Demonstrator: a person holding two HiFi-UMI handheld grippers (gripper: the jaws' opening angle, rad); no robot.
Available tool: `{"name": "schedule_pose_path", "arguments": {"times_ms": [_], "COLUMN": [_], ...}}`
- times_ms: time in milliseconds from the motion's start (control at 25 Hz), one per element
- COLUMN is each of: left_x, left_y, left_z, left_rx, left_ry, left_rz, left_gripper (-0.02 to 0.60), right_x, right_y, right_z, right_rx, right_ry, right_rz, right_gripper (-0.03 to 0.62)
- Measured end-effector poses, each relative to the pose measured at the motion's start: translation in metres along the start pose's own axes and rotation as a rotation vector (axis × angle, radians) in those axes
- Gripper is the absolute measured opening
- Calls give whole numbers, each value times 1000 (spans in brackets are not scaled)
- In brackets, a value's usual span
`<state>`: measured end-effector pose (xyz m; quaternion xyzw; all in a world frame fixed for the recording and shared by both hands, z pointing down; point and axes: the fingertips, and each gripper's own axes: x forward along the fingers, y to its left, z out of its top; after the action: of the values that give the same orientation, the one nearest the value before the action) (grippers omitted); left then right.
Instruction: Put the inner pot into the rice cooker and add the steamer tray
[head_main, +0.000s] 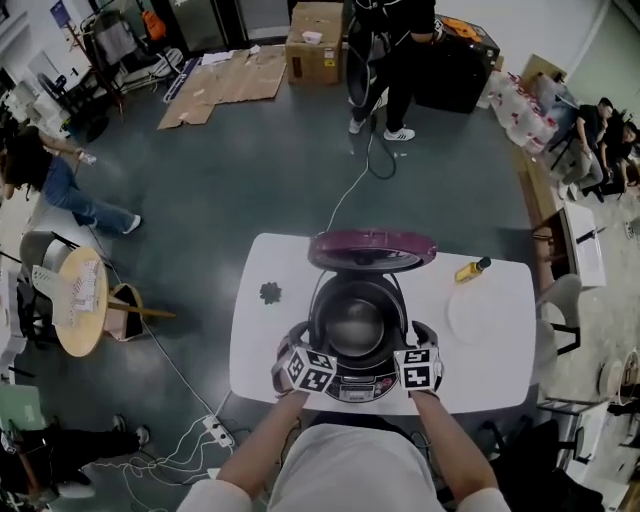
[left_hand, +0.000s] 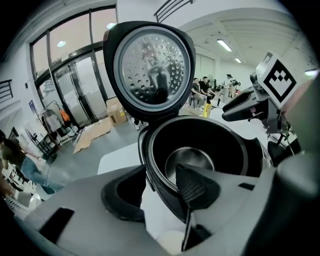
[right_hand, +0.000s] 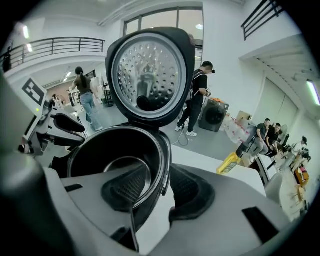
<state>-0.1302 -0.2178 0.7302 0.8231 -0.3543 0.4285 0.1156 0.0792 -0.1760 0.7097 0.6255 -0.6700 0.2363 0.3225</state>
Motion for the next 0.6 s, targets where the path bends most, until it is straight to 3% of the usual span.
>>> {"name": "schedule_pose_path", "arguments": {"times_ms": [600], "left_x": [-51], "left_y": [-18], "left_z": [36], "left_rx": [-58], "left_ry": [-194], "left_rz": [-109], "left_gripper": [209], "right_x": [-76], "right_y": [-6], "right_z": [13], "right_rx": [37], "right_ry": [-129], "right_rz": [-85], "right_gripper": [173]}}
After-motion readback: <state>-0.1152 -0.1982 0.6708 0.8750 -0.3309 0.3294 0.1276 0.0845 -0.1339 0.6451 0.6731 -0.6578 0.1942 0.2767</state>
